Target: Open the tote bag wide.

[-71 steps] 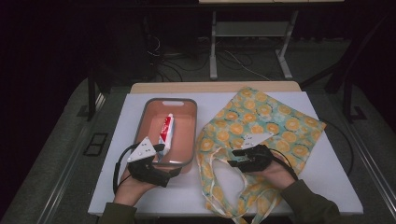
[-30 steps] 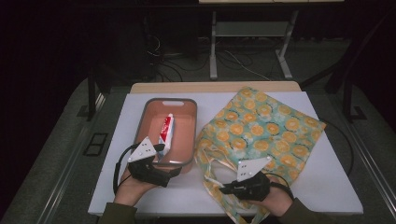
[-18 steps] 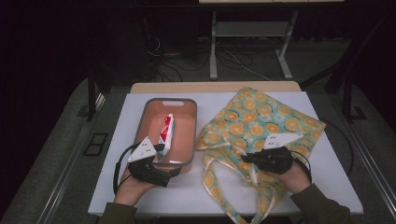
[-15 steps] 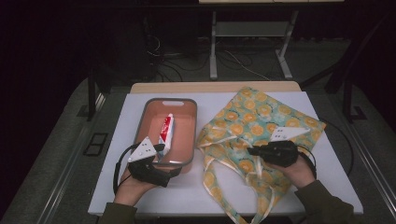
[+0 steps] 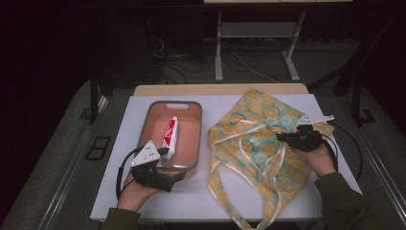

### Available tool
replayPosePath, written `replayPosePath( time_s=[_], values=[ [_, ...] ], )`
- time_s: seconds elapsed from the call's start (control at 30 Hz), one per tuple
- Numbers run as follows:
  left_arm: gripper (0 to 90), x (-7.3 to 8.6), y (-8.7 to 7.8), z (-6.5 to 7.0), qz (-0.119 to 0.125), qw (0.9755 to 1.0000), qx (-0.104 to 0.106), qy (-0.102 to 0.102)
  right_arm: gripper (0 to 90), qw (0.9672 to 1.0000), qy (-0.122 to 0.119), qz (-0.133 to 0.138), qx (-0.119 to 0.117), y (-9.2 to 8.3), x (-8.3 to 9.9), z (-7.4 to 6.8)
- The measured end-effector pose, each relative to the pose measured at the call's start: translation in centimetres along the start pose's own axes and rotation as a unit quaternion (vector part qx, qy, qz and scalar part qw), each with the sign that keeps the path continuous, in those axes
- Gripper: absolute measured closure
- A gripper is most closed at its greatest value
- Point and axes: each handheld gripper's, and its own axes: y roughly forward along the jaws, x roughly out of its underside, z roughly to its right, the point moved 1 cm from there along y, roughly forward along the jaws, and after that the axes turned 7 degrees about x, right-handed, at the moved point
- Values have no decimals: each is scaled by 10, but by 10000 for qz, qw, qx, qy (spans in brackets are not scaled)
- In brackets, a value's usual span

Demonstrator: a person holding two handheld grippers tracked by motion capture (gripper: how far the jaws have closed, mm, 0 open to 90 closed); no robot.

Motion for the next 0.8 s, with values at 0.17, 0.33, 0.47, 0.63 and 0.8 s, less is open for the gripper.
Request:
replayPosePath(
  time_s=[0.17,0.33,0.47,0.63,0.8],
  values=[
    [0,0,0,0,1,10000,0,9,882,9987,319,-284,275,11,14,24],
    [0,0,0,0,0,10000,-4,3,880,9964,123,-703,464,24,24,24],
    [0,0,0,0,2,10000,-1,5,721,9957,201,-730,538,26,24,24],
    [0,0,0,0,-1,10000,4,4,449,9970,496,-286,514,3,10,22],
    [0,0,0,0,-12,10000,-4,1,335,9982,276,65,523,-28,-4,6]
  ],
)
